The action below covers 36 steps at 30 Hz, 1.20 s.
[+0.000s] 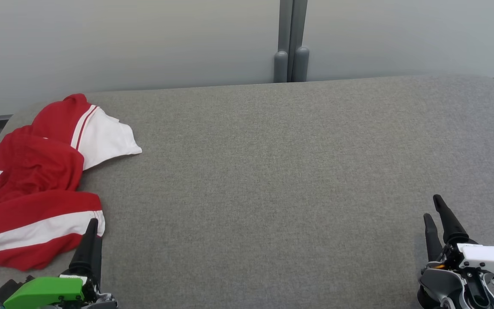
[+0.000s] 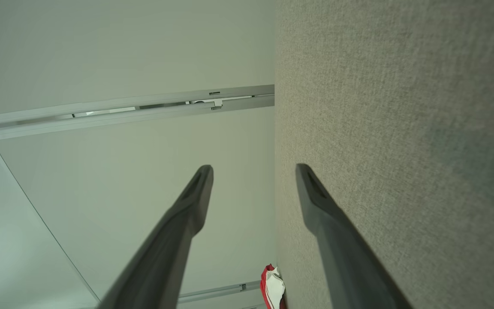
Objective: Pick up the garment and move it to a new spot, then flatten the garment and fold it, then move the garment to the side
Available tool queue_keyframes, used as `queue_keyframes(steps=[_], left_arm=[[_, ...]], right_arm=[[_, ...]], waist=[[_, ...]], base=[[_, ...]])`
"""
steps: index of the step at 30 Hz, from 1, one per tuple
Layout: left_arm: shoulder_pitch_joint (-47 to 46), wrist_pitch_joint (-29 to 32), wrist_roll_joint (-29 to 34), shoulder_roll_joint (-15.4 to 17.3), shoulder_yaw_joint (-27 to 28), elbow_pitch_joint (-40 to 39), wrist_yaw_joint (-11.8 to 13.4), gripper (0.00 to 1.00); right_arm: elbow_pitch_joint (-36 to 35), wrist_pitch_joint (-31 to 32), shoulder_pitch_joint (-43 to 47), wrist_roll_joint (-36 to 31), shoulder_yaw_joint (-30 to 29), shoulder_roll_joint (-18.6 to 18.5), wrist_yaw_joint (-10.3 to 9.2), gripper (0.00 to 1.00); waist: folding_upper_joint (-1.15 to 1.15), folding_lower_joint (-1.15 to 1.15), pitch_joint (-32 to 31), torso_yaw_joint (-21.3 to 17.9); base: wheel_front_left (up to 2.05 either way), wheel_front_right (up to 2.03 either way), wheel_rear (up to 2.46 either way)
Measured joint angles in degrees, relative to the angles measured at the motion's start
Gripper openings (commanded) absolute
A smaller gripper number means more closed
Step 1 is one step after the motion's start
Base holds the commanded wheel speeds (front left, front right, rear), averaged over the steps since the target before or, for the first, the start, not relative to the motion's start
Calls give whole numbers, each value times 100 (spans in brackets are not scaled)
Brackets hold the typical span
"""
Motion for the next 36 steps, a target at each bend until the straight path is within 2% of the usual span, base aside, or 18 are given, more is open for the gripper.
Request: queue_keyframes(steps=[12, 26, 36], left_arm=[[-9, -242, 765, 70, -233, -158, 11, 100], [-54, -499, 2194, 225, -476, -519, 280, 100], [-45, -673, 3127, 275, -676, -693, 494, 100]], right_arm=[[-179, -215, -2, -800, 118, -132, 0, 100], [-594, -482, -6, -2160, 354, -179, -66, 100], [-778, -645, -1, -3053, 588, -200, -194, 100]], waist=[[0, 0, -23, 3], [0, 0, -51, 9], [0, 0, -66, 8]], base=[[0, 0, 0], [0, 0, 0], [0, 0, 0]])
